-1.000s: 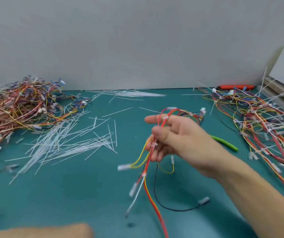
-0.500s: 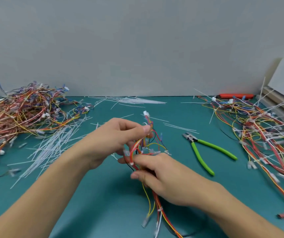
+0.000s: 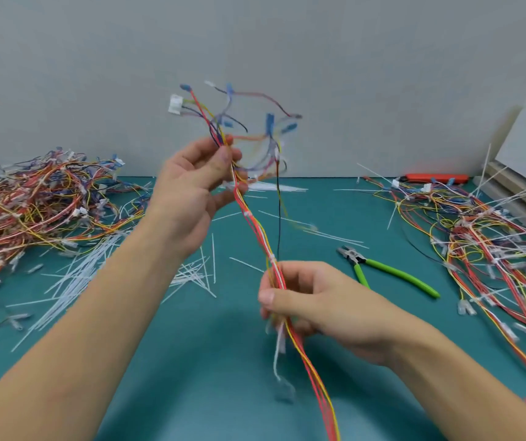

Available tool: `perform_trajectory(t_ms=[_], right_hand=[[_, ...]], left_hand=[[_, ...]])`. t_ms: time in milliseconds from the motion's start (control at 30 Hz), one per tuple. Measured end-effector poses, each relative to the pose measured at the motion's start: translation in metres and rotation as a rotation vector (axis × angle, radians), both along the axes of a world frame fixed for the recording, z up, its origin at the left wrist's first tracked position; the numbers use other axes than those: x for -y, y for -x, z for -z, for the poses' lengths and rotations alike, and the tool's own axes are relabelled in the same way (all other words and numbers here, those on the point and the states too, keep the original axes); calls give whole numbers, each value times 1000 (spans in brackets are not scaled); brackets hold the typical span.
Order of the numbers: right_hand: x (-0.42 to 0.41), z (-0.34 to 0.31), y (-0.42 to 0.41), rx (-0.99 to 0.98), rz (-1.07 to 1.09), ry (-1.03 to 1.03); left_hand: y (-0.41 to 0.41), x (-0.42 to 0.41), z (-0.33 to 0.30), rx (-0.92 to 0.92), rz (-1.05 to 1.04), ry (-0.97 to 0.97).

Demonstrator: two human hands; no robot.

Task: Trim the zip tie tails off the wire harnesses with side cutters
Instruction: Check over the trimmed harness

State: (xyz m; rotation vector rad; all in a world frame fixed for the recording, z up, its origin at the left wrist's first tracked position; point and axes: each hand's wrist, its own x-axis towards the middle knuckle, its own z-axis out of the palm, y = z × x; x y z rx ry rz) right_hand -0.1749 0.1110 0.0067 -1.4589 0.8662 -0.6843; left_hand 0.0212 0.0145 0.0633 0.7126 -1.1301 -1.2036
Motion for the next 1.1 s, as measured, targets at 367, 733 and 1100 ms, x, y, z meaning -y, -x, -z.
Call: perform_trajectory(t_ms=[367, 733, 1100], right_hand=[[-5, -12, 13, 117, -510, -465], [31, -6, 14, 867, 457, -631], [41, -1, 19, 1146, 711, -534]], left_hand=[[-15, 37, -61, -190, -405, 79], [-36, 38, -44, -362, -251, -53], [13, -4, -23, -175, 73, 65]])
